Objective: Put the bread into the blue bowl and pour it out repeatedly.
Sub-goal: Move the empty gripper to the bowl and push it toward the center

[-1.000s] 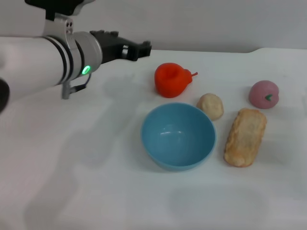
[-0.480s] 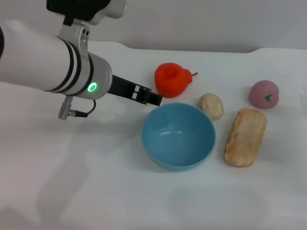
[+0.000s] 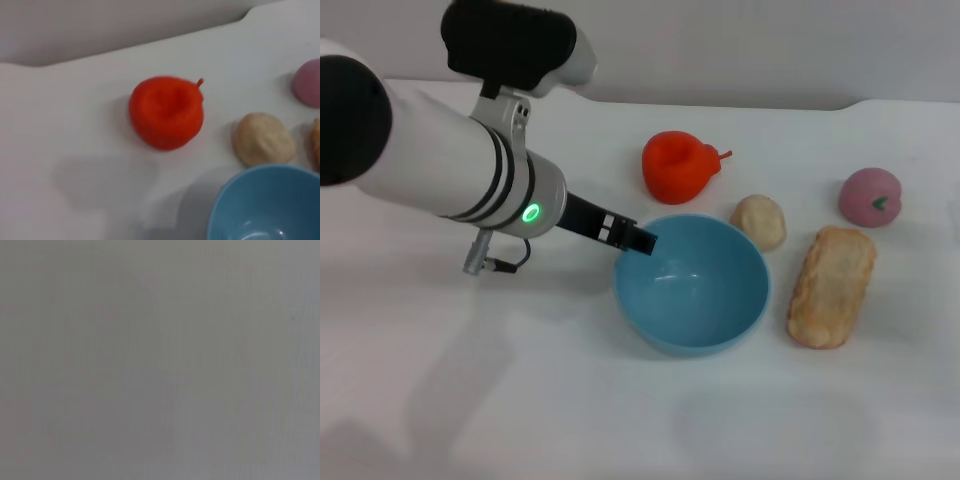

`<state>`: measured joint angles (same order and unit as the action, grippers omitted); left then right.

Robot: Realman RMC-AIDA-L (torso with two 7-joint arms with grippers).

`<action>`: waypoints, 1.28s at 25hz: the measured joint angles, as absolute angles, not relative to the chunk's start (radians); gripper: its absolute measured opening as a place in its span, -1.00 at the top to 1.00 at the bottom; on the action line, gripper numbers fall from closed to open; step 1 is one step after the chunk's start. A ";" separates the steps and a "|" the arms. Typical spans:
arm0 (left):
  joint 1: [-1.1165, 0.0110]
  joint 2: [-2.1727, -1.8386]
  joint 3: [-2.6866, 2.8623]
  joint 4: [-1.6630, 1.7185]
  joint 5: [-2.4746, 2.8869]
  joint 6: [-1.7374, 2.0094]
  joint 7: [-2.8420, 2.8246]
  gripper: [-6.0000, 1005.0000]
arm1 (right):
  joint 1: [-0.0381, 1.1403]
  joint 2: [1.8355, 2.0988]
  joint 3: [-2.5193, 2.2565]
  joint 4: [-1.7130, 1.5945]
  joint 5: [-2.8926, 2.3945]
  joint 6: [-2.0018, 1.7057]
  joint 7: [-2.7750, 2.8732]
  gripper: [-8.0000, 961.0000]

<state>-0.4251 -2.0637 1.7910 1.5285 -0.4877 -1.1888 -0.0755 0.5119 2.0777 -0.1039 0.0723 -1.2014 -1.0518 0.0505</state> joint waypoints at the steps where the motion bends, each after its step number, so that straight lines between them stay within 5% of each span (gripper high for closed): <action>1: -0.431 -2.065 1.796 1.512 -0.488 -1.185 -0.075 -0.59 | 0.512 2.078 -0.104 0.072 -1.201 -1.052 0.050 -0.21; 32: -0.527 -2.065 1.897 1.209 -0.587 -0.966 -0.066 -0.59 | 0.502 2.078 -0.104 0.073 -1.202 -1.054 0.050 -0.21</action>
<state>-0.5265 -2.0650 1.8973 1.2095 -0.5871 -0.9662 -0.0655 0.5024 2.0785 -0.1043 0.0729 -1.2019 -1.0539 0.0505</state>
